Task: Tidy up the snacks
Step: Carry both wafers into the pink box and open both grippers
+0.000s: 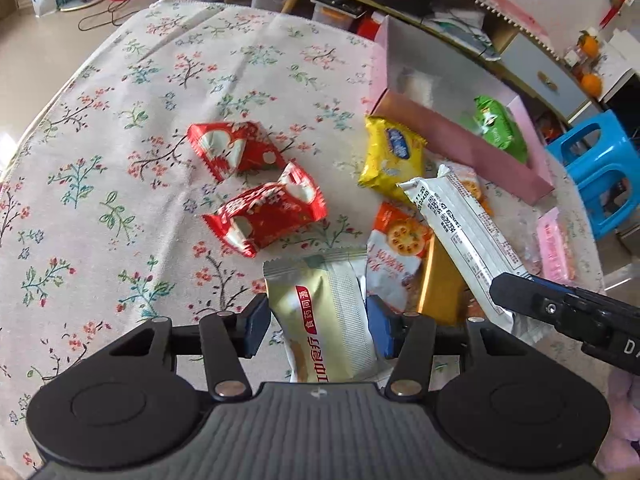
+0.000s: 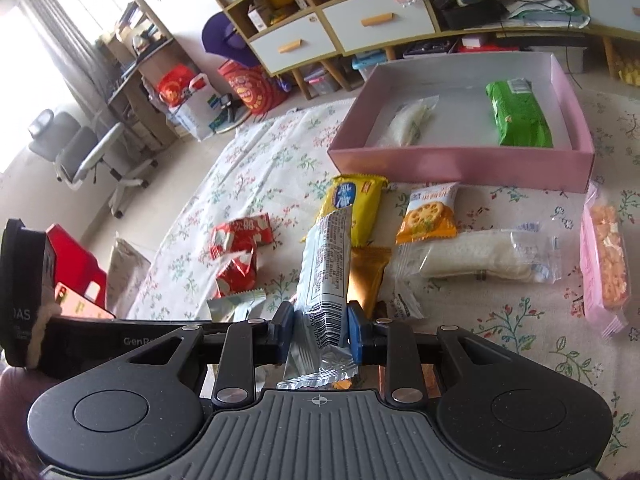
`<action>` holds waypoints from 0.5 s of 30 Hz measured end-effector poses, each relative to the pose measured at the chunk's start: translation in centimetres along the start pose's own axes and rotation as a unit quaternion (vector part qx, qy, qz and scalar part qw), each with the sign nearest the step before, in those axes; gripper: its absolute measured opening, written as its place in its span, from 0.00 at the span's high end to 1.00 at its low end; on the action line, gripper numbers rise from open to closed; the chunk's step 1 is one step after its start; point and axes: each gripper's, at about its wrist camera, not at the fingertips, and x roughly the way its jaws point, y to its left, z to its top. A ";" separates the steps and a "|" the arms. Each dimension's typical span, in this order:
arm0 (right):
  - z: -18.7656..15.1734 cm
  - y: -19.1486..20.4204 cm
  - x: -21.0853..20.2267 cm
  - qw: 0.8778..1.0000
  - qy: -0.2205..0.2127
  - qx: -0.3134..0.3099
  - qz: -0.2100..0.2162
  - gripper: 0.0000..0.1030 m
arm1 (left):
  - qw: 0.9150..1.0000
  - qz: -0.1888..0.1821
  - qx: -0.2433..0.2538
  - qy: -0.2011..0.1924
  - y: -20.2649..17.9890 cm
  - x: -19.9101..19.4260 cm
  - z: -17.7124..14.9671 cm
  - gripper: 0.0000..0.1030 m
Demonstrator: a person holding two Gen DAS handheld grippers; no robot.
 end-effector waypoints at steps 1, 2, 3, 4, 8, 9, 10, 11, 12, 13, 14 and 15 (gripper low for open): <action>0.1 -0.1 -0.2 1.000 -0.003 0.002 0.000 0.74 | 1.000 -0.006 -0.001 -0.002 0.0 -0.2 0.1 0.53; 0.3 -0.2 -0.3 1.000 -0.007 0.006 0.000 0.74 | 1.000 -0.012 -0.003 -0.006 -0.2 -0.4 0.3 0.53; 0.6 -0.4 -0.5 1.000 -0.011 0.013 0.002 0.74 | 1.000 -0.017 -0.004 -0.009 -0.2 -0.6 0.5 0.53; 0.8 -0.6 -0.7 1.000 -0.016 0.021 0.004 0.74 | 1.000 -0.023 -0.006 -0.013 -0.3 -0.7 0.7 0.53; 2.1 -1.6 -1.4 0.998 -0.041 0.044 0.001 0.74 | 0.998 -0.051 -0.013 -0.034 -1.1 -1.3 1.8 0.53; 2.6 -1.9 -1.6 0.998 -0.049 0.050 -0.002 0.74 | 0.997 -0.058 -0.012 -0.039 -1.4 -1.3 2.1 0.53; 2.9 -2.2 -1.7 0.997 -0.055 0.056 -0.004 0.74 | 0.997 -0.064 -0.011 -0.045 -1.7 -1.3 2.4 0.53; 3.3 -2.6 -1.9 0.996 -0.061 0.064 -0.004 0.74 | 0.996 -0.071 -0.013 -0.051 -2.1 -1.3 2.8 0.53; 3.8 -3.0 -2.0 0.995 -0.065 0.069 -0.006 0.74 | 0.995 -0.077 -0.016 -0.055 -2.4 -1.2 3.3 0.53; 4.2 -3.3 -2.1 0.995 -0.070 0.073 -0.009 0.74 | 0.994 -0.085 -0.019 -0.059 -2.8 -1.1 3.8 0.53; 4.6 -3.8 -2.1 0.994 -0.075 0.076 -0.012 0.74 | 0.994 -0.093 -0.022 -0.059 -3.2 -0.8 4.4 0.53; 5.1 -4.2 -2.1 0.994 -0.078 0.081 -0.015 0.74 | 0.993 -0.103 -0.025 -0.059 -3.6 -0.6 5.0 0.53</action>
